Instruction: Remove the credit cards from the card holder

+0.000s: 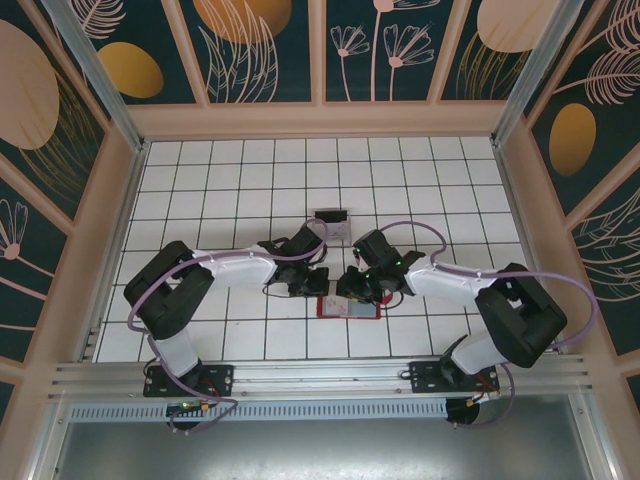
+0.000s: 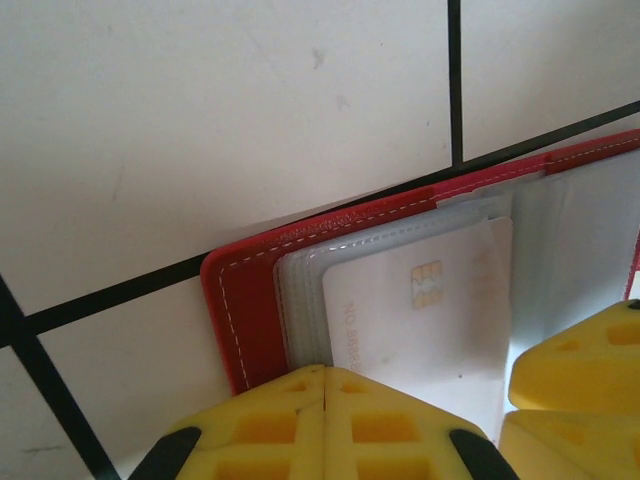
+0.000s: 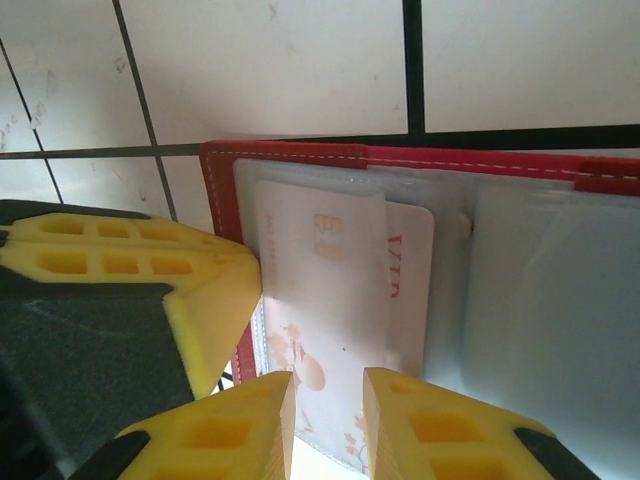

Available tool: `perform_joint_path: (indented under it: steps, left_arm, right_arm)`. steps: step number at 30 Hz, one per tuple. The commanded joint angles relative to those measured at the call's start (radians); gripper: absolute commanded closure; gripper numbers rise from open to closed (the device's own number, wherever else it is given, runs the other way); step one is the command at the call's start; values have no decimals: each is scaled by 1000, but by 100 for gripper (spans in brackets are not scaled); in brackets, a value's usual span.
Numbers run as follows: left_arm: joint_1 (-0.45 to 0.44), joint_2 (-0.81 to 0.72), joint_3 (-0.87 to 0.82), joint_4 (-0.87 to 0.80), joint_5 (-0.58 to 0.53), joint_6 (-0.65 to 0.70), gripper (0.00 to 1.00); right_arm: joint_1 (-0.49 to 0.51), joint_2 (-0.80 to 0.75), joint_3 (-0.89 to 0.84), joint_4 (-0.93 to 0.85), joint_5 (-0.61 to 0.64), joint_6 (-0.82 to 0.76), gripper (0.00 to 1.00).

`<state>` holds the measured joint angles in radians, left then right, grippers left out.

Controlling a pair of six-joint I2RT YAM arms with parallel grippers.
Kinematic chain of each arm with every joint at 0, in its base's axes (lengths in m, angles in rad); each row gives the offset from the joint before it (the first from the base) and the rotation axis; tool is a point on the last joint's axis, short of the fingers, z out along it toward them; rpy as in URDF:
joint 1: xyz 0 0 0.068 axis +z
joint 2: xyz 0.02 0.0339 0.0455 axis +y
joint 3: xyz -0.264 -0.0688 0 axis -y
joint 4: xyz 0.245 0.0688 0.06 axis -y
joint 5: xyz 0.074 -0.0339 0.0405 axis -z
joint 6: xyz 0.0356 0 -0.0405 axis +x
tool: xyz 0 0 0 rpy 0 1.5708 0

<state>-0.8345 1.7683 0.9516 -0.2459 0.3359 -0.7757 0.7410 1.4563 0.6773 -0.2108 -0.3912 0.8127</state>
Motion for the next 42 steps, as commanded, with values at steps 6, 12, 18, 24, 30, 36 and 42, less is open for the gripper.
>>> perform_joint_path:
  steps: [6,12,18,24,30,36,42]
  left_arm:
    - [-6,16,-15,-26,-20,-5,93]
    - [-8,12,-17,-30,-26,-5,93]
    - [-6,9,-19,-36,-31,-5,93]
    - [-7,0,-15,-44,-37,-2,87]
    - [-8,-3,-15,-47,-40,0,88]
    - [-7,6,-12,-56,-46,3,90]
    - [-7,4,-9,-62,-49,7,91]
  right_arm:
    - [-6,29,-19,10,9,-34,74]
    - [-6,32,-21,-20,31,-42,75]
    - [-6,10,-20,-67,69,-49,75]
    - [-6,-1,-18,-86,83,-47,75]
    - [-6,-52,-11,-99,98,-36,75]
    - [-18,-47,-34,-71,86,-33,76]
    - [-23,-22,-63,-39,84,-31,78]
